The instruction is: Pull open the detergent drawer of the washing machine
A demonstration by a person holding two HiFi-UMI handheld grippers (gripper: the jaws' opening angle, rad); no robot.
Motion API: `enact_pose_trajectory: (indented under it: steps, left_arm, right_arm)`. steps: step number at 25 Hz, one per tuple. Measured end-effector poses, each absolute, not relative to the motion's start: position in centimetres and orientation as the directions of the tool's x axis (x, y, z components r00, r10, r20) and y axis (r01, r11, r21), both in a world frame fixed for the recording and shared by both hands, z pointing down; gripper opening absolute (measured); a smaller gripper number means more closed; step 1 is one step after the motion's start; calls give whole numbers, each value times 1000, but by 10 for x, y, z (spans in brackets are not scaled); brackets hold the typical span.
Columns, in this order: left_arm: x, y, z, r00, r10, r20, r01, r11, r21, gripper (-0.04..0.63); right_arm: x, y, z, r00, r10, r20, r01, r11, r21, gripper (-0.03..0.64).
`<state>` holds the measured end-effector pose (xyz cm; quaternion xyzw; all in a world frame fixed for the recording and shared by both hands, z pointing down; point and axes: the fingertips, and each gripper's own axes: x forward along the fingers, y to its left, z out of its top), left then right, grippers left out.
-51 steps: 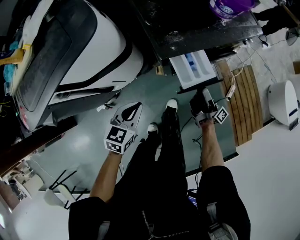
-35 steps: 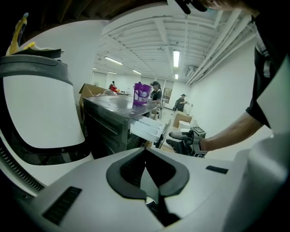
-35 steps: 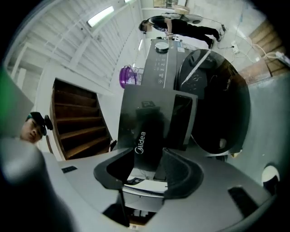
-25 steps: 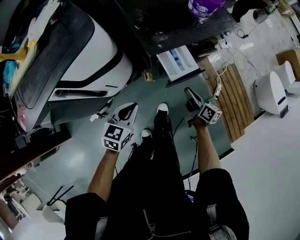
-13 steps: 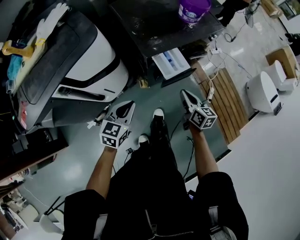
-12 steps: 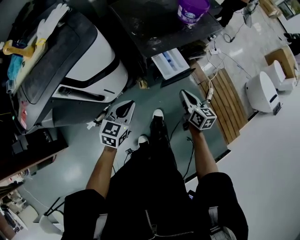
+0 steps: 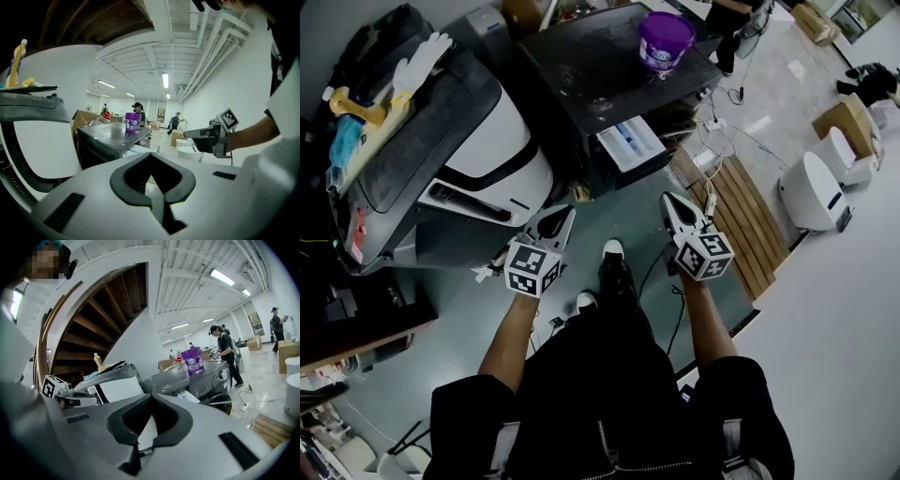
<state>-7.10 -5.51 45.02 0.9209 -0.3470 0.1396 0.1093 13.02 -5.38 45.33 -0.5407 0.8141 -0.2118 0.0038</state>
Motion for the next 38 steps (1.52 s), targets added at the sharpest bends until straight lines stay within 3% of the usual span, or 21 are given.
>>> enact_pose_trajectory:
  steps: [8, 38]
  left_arm:
    - [-70, -46, 415, 741, -619, 260, -653, -754, 68, 18]
    - [-80, -22, 411, 745, -619, 246, -649, -758, 58, 18]
  right_arm:
    - [115, -23, 417, -380, -904, 194, -914, 335, -231, 5]
    - [107, 11, 412, -349, -920, 179, -927, 311, -210, 4]
